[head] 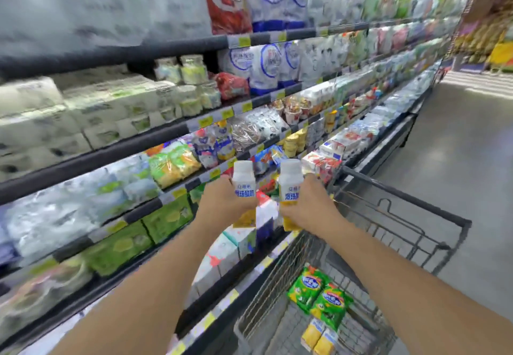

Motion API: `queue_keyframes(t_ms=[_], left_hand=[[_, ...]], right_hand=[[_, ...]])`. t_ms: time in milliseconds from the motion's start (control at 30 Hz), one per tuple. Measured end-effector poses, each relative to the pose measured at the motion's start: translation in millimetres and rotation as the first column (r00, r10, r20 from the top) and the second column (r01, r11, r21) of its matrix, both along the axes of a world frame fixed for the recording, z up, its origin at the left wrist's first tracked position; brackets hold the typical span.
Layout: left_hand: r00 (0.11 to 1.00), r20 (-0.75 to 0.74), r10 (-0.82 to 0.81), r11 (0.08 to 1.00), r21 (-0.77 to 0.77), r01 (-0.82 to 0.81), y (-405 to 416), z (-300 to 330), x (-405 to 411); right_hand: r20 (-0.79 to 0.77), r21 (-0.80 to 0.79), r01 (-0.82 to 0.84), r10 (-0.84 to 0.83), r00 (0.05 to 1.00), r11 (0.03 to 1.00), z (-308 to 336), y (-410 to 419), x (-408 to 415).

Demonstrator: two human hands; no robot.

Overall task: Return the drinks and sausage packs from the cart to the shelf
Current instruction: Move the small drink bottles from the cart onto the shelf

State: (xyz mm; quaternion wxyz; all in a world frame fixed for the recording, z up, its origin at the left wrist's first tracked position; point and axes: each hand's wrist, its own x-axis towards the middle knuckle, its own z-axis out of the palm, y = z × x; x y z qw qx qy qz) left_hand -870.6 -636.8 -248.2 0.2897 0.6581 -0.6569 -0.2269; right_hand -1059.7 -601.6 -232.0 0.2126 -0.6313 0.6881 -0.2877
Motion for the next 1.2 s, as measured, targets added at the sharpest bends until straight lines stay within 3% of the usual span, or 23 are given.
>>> queue_keyframes(t_ms=[200,333,533,700,867,1033,1200], left_hand=[[0.966,0.039,0.255,0.965,-0.069,-0.252,77,42,141],[0.892,0.043,0.451,0.888,-0.124,-0.443,143,61,237],[0.787,0.026,0.617,0.782,-0.138,-0.608,259,72,378],[0.706,0.05,0.706,0.703,-0.171,-0.691,343,78,485],[0.608,0.061,0.792,0.608,-0.174,-0.775,419,79,570],[0.471,0.078,0.879,0.477,-0.153,-0.865,472,81,628],[0.393,0.005,0.919,0.39,-0.148,-0.909,492,74,662]], right_hand=[[0.016,-0.036,-0.303,0.303,0.953,0.952,37,21,129],[-0.007,-0.083,-0.451,0.452,0.892,0.889,51,51,233],[-0.019,-0.11,-0.654,0.656,0.755,0.749,60,132,408],[0.058,-0.111,-0.754,0.762,0.645,0.647,66,198,530],[-0.001,-0.152,-0.812,0.821,0.571,0.564,72,248,621],[-0.012,-0.168,-0.875,0.886,0.463,0.455,69,286,695],[0.017,-0.186,-0.901,0.918,0.397,0.393,56,301,752]])
